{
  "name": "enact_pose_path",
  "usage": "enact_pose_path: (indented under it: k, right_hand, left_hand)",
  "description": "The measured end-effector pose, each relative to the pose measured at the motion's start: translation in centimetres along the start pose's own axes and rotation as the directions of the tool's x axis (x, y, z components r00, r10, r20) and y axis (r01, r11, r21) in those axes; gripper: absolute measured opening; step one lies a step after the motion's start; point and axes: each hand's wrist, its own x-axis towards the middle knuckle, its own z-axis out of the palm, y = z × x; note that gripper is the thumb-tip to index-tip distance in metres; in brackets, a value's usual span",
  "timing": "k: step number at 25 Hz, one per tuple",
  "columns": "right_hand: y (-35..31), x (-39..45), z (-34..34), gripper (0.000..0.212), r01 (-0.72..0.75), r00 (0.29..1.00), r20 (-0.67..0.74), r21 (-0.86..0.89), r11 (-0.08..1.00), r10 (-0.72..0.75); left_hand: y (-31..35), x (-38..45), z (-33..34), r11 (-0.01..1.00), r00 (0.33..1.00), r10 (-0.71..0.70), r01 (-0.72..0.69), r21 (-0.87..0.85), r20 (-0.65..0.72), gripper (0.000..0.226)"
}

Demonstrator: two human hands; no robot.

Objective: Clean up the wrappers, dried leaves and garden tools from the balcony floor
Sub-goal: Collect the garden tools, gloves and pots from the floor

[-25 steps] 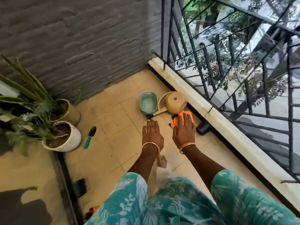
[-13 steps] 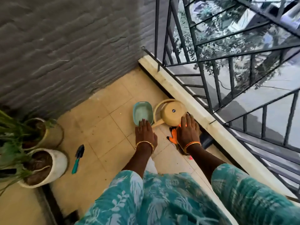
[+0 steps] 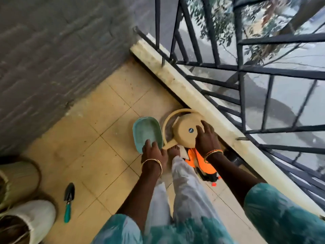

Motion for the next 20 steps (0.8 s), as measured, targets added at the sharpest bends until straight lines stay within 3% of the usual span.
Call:
enact_pose_path:
  k: [3,7,11,14,15,17,19,20]
  right_hand:
    - [1.5,8.9,4.8,0.046,0.026,0.997,0.075,-0.050,0.998,-0.022]
    - [3.6,19.7,12.3,0.040,-0.041,0.995,0.088,0.038,0.998,0.037]
    - [5.2,28.3,18.4,0.038,0.043,0.994,0.102,0.007,0.999,-0.043]
    - [6.4,33.3,21.5,0.051,0.072,0.971,0.231,-0.059,0.996,-0.056]
    - [6.6,34.5,22.4,0.054,0.085,0.953,0.298,-0.088,0.993,-0.055]
    - [6.9,36.3,24.3,0.055,0.127,0.913,0.405,-0.172,0.977,-0.048]
    - [6.8,37.4,25.3,0.051,0.168,0.898,0.436,-0.240,0.956,-0.049]
    - [6.7,37.8,25.4,0.048,0.172,0.899,0.435,-0.244,0.954,-0.051]
  left_hand:
    - [0.0,7.5,3.8,0.972,0.999,-0.045,0.038,-0.233,-0.024,0.032]
    - [0.1,17.2,10.6,0.895,0.992,-0.057,0.001,-0.446,-0.111,0.020]
    - [1.1,24.7,16.6,0.832,0.983,-0.184,0.166,-0.529,0.020,0.021]
    - [2.2,29.3,19.6,0.805,0.943,-0.238,0.325,-0.497,0.232,0.037]
    - [2.4,30.7,20.4,0.758,0.905,-0.275,0.411,-0.507,0.324,0.045]
    - [2.3,33.5,22.2,0.514,0.787,-0.337,0.614,-0.599,0.517,0.057]
    - [1.4,35.8,24.3,0.255,0.699,-0.371,0.709,-0.657,0.611,0.065]
    - [0.8,36.6,25.4,0.178,0.681,-0.381,0.718,-0.673,0.626,0.068]
